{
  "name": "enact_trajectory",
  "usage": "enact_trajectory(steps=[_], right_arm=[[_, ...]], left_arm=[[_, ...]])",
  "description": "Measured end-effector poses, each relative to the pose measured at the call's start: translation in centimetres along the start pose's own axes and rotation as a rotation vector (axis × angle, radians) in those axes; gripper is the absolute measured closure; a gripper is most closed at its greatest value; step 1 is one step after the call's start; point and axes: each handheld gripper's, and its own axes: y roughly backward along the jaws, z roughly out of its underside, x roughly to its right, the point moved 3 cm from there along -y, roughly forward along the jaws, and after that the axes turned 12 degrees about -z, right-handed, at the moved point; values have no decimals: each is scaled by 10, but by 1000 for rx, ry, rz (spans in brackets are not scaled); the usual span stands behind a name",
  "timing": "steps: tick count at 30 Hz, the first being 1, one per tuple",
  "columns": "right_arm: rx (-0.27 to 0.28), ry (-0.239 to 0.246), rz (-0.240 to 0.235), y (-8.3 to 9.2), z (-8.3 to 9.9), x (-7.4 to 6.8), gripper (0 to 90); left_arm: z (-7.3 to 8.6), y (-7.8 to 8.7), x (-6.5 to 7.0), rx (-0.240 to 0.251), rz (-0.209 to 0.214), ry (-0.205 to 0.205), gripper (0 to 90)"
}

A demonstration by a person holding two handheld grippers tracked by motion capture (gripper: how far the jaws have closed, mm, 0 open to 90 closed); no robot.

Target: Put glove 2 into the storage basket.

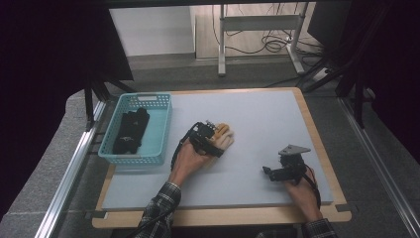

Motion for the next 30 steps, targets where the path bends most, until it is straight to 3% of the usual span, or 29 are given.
enact_trajectory(steps=[4,7,11,15,21,30], right_arm=[[0,0,0,0,0,0,79],[0,0,0,0,0,0,79],[0,0,0,0,0,0,79],[0,0,0,0,0,0,79],[0,0,0,0,0,0,79],[1,-1,0,0,0,0,80]], left_arm=[[0,-7,5,-32,-46,-21,38],[-1,-8,2,-34,-49,-8,79],[-3,-4,-1,-37,-53,-4,225],[-5,-2,-4,-51,-59,11,430],[-5,1,-8,-43,-50,33,561],[-8,15,-16,-3,-70,40,585]])
